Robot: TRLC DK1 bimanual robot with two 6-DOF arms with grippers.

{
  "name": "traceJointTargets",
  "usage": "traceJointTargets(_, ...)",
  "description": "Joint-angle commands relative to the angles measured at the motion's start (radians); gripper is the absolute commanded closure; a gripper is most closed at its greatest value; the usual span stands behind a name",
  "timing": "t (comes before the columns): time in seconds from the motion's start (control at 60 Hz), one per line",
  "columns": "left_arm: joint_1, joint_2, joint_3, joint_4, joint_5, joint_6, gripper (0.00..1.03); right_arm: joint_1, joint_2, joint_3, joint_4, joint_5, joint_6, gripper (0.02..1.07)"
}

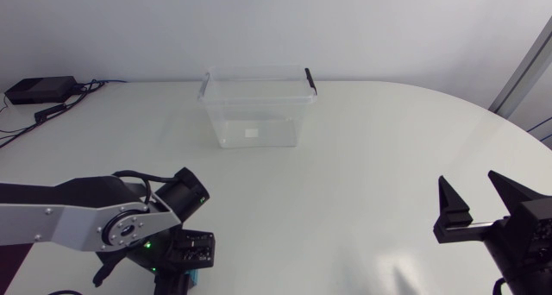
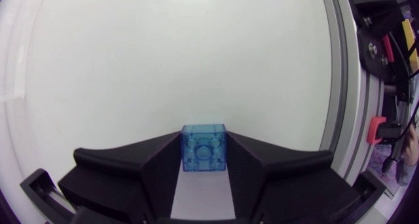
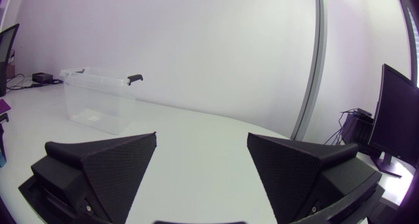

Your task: Place the duplo bricks in the container

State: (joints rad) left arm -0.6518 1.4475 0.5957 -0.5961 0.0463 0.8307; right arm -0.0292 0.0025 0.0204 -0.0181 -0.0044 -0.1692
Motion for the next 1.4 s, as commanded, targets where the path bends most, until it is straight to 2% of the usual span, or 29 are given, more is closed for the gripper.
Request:
traceJointTargets(0.0,0.006,-0.041,-0.023,0.005,-0.008,-0.015,0.76,-0.006,-0.009,-0.020,0.012,-0.008,-0.016,0.07)
traceJointTargets(0.167,0.011,-0.162,0.069,-0.005,-0.016,-0.096,0.76,-0.006,-0.009,-0.020,0.012,-0.008,-0.018,0.07)
traceJointTargets(0.4,0.124,-0.170,0.237,0.012,-0.016,-0.271,0.73,-0.006,-0.007,-0.020,0.012,-0.008,-0.016,0.07)
traceJointTargets(0.633,0.248,-0.202,0.345,0.144,-0.063,-0.412,0.73,-0.006,-0.009,-0.020,0.012,-0.008,-0.018,0.07)
traceJointTargets(0.833,0.343,-0.130,0.487,0.222,-0.088,-0.455,0.73,-0.008,-0.009,-0.020,0.012,-0.008,-0.018,0.07)
traceJointTargets(0.967,0.359,-0.019,0.621,0.229,-0.086,-0.456,0.73,-0.006,-0.009,-0.020,0.012,-0.008,-0.018,0.07)
traceJointTargets(1.133,0.333,0.146,0.759,0.217,-0.085,-0.467,0.73,-0.006,-0.007,-0.020,0.012,-0.008,-0.016,0.07)
traceJointTargets(1.383,0.327,0.274,0.914,0.177,-0.083,-0.466,0.73,-0.006,-0.007,-0.020,0.012,-0.008,-0.018,0.07)
